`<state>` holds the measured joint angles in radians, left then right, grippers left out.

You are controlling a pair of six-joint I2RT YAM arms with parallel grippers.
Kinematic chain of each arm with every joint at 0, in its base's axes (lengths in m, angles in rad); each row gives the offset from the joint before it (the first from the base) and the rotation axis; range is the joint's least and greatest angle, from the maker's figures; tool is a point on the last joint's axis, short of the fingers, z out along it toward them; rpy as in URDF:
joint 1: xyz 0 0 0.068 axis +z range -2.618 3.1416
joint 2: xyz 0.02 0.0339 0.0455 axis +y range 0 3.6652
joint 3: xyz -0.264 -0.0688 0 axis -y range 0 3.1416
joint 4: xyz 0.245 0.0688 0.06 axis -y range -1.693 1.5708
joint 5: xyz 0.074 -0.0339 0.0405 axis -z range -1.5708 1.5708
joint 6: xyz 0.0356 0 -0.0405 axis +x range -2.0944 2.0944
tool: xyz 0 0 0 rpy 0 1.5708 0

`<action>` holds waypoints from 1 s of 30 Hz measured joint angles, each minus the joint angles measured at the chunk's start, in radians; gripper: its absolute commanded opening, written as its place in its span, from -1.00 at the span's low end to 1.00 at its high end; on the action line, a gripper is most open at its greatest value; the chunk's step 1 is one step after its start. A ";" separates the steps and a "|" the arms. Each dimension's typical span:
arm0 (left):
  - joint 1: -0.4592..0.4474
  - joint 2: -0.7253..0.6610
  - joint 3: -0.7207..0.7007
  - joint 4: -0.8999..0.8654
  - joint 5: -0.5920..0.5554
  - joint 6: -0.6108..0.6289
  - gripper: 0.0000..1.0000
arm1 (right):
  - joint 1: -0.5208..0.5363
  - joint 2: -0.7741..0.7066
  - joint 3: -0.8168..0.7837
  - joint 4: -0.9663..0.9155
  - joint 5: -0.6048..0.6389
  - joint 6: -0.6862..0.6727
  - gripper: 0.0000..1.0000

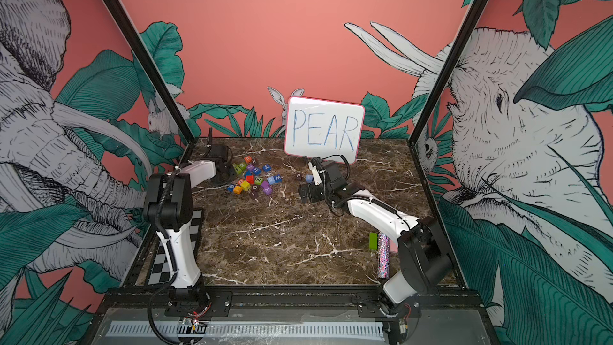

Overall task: Spell the uppercase word “pear” with letter blocks
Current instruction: Pick up the letter block from the center of the board.

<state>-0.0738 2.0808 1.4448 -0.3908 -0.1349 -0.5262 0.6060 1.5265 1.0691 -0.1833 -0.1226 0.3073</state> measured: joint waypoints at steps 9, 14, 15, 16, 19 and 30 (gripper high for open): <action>-0.028 0.000 0.013 -0.029 -0.003 0.008 -0.35 | 0.000 -0.007 -0.009 -0.010 0.011 -0.005 0.97; -0.056 0.019 0.048 -0.060 -0.010 0.021 -0.35 | 0.000 -0.012 0.007 -0.039 0.023 -0.024 0.97; -0.060 0.020 0.050 -0.061 -0.012 0.022 -0.35 | 0.000 -0.016 0.007 -0.044 0.030 -0.027 0.97; -0.064 0.020 0.051 -0.064 -0.012 0.022 -0.35 | -0.001 -0.020 0.007 -0.047 0.034 -0.031 0.97; -0.074 0.020 0.051 -0.072 -0.019 0.026 -0.35 | -0.004 -0.026 0.007 -0.047 0.039 -0.036 0.97; -0.081 0.004 0.003 -0.012 -0.043 0.057 -0.41 | -0.005 -0.013 0.009 -0.027 0.050 -0.026 0.97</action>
<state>-0.1547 2.0846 1.4483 -0.4030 -0.1776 -0.4690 0.6014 1.5139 1.0779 -0.2100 -0.0731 0.2813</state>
